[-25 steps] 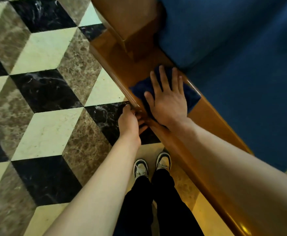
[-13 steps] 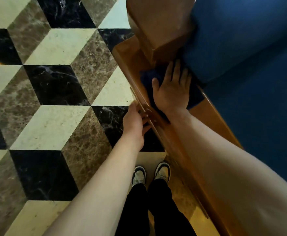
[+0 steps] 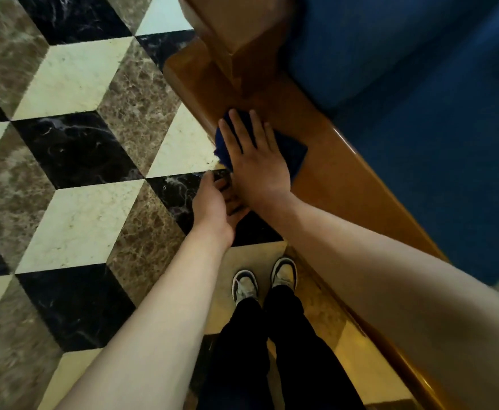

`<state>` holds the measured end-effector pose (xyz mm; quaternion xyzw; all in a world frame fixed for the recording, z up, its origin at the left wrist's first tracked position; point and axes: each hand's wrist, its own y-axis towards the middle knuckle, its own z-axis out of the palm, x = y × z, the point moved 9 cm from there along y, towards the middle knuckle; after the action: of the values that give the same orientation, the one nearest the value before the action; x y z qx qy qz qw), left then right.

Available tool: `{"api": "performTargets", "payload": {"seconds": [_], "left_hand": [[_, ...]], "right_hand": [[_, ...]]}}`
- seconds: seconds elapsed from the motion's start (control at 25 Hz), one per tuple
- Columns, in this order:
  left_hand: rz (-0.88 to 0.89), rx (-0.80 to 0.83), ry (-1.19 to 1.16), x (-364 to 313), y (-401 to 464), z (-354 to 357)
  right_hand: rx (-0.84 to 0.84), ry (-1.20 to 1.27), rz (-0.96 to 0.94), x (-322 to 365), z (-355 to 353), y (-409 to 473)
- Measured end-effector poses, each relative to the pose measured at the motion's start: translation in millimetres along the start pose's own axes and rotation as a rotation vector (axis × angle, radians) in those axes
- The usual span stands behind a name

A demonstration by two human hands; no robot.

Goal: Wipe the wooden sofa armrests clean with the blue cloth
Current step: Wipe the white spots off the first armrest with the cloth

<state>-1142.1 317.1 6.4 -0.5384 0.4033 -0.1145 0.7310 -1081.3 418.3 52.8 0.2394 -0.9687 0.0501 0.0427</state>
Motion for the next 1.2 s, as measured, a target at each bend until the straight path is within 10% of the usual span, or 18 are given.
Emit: {"api": "performTargets", "payload": {"seconds": [0.48, 0.88, 1.04, 1.2], "left_hand": [[-0.286, 0.242, 0.371, 201, -94, 44], [-0.051, 0.095, 0.504, 232, -91, 33], [-0.049, 0.082, 0.612, 265, -122, 34], [-0.066, 0.055, 0.654, 313, -158, 41]], "right_hand": [[0.18, -0.043, 0.481, -142, 13, -386], [0.108, 0.425, 0.819, -265, 3, -240], [0.245, 0.508, 0.895, -332, 20, -374], [-0.085, 0.89, 1.22, -322, 23, -537]]}}
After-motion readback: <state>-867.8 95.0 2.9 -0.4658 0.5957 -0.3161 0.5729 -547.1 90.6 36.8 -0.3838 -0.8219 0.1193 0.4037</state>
